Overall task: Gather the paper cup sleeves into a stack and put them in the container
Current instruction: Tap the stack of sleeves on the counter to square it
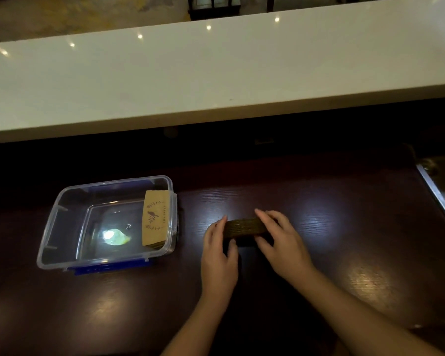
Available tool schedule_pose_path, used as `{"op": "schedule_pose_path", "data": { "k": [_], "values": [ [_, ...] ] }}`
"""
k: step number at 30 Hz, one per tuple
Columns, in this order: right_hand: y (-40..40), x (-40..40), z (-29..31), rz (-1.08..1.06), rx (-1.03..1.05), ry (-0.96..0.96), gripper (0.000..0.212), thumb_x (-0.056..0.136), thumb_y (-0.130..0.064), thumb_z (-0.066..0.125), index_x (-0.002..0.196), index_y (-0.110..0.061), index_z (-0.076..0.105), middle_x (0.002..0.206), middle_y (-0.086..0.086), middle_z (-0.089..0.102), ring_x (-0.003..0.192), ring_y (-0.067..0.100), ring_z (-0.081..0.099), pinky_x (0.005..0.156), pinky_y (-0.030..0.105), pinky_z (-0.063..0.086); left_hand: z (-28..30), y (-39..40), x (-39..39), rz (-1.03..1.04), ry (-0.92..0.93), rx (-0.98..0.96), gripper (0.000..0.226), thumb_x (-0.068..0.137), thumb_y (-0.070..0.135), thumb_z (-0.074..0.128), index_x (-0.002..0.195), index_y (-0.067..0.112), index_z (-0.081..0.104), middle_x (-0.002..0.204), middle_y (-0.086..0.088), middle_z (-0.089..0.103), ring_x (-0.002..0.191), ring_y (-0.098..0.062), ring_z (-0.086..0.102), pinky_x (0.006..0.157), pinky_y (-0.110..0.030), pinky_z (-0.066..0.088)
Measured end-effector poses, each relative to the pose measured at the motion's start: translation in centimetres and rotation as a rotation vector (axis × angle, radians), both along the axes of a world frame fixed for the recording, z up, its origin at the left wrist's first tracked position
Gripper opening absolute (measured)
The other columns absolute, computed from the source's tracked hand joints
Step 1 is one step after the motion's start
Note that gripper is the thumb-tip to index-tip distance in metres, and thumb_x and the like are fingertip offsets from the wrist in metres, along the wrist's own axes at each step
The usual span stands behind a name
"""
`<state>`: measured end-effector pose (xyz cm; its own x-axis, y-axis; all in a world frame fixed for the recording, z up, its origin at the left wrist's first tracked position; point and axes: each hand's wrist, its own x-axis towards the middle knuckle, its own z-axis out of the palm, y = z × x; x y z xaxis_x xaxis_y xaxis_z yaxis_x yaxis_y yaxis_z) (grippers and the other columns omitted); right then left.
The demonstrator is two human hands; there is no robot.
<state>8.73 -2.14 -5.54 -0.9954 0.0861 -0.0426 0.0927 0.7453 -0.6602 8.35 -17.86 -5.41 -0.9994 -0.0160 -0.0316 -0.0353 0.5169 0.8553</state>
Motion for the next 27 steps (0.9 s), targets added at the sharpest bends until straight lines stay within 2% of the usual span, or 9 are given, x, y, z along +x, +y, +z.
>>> {"op": "schedule_pose_path", "data": {
  "k": [3,6,11,15,18,20,22,25,27],
  "values": [
    [-1.2,0.9,-0.6,-0.053,-0.025,-0.046,0.068,0.093,-0.018,0.058,0.152,-0.028,0.026,0.161,0.009,0.023,0.142,0.026,0.035,0.107,0.040,0.041,-0.4,0.8,0.6,0.000,0.027,-0.084,0.058,0.093,0.010,0.052,0.146,0.024,0.033,0.149,0.003,0.035,0.128,0.005,0.036,0.086,0.005,0.029],
    [-1.8,1.2,-0.7,-0.074,-0.058,-0.039,0.069,0.095,-0.018,0.054,0.153,-0.030,0.019,0.163,0.009,0.014,0.142,0.027,0.034,0.105,0.039,0.042,-0.5,1.3,0.9,-0.008,0.064,-0.154,0.059,0.095,0.012,0.049,0.148,0.023,0.027,0.155,-0.002,0.028,0.125,0.006,0.029,0.083,0.002,0.029],
    [-0.8,0.9,-0.6,-0.013,-0.089,-0.004,0.066,0.093,-0.013,0.056,0.151,-0.029,0.029,0.148,0.004,0.039,0.131,0.022,0.046,0.100,0.028,0.044,-0.2,0.8,0.9,-0.021,0.057,-0.132,0.059,0.093,0.014,0.053,0.146,0.026,0.032,0.139,0.006,0.041,0.106,0.013,0.039,0.070,0.007,0.033],
    [1.1,-0.4,1.3,-0.108,-0.506,-0.051,0.084,0.081,0.000,0.070,0.146,-0.039,0.033,0.121,-0.012,0.057,0.108,0.000,0.057,0.090,0.005,0.040,0.8,-0.8,0.1,-0.025,0.000,0.010,0.060,0.085,0.020,0.067,0.139,0.031,0.042,0.116,0.012,0.055,0.101,-0.007,0.059,0.084,-0.010,0.043],
    [2.1,-1.3,3.4,-0.232,-0.992,-0.081,0.093,0.076,0.011,0.071,0.142,-0.039,0.029,0.101,0.003,0.069,0.090,0.010,0.069,0.078,0.022,0.055,2.4,-1.2,-0.3,0.076,-0.209,0.442,0.066,0.079,0.008,0.074,0.135,0.030,0.045,0.104,0.004,0.066,0.088,-0.004,0.069,0.070,-0.015,0.053],
    [1.6,-1.6,4.4,-0.341,-1.268,-0.120,0.083,0.078,0.011,0.067,0.137,-0.037,0.034,0.096,0.008,0.070,0.087,0.016,0.071,0.079,0.029,0.055,3.6,-0.6,-0.1,0.173,-0.298,0.701,0.058,0.076,0.001,0.074,0.125,0.024,0.052,0.101,-0.002,0.070,0.086,-0.005,0.071,0.067,-0.015,0.054],
    [0.7,-1.5,5.0,-0.389,-1.450,-0.201,0.054,0.081,0.006,0.064,0.128,-0.019,0.051,0.101,0.013,0.072,0.090,0.021,0.071,0.079,0.034,0.057,4.6,0.6,0.3,0.252,-0.358,0.803,0.044,0.076,0.000,0.073,0.114,0.017,0.059,0.099,-0.006,0.073,0.086,-0.012,0.072,0.073,-0.024,0.056],
    [-0.9,-0.6,5.1,-0.365,-1.510,-0.287,0.023,0.087,-0.001,0.061,0.109,-0.001,0.067,0.101,0.017,0.076,0.090,0.026,0.074,0.072,0.033,0.061,5.5,1.9,1.4,0.324,-0.424,0.896,0.028,0.078,0.001,0.071,0.105,0.006,0.064,0.100,-0.017,0.074,0.089,-0.025,0.069,0.087,-0.039,0.054],
    [-1.2,-0.3,5.0,-0.379,-1.457,-0.282,0.017,0.089,-0.002,0.059,0.102,0.000,0.069,0.095,0.016,0.077,0.086,0.025,0.075,0.067,0.031,0.061,5.7,2.2,2.3,0.344,-0.455,0.892,0.029,0.078,0.004,0.072,0.105,0.004,0.063,0.098,-0.017,0.075,0.086,-0.024,0.070,0.080,-0.036,0.055]
  ]
}}
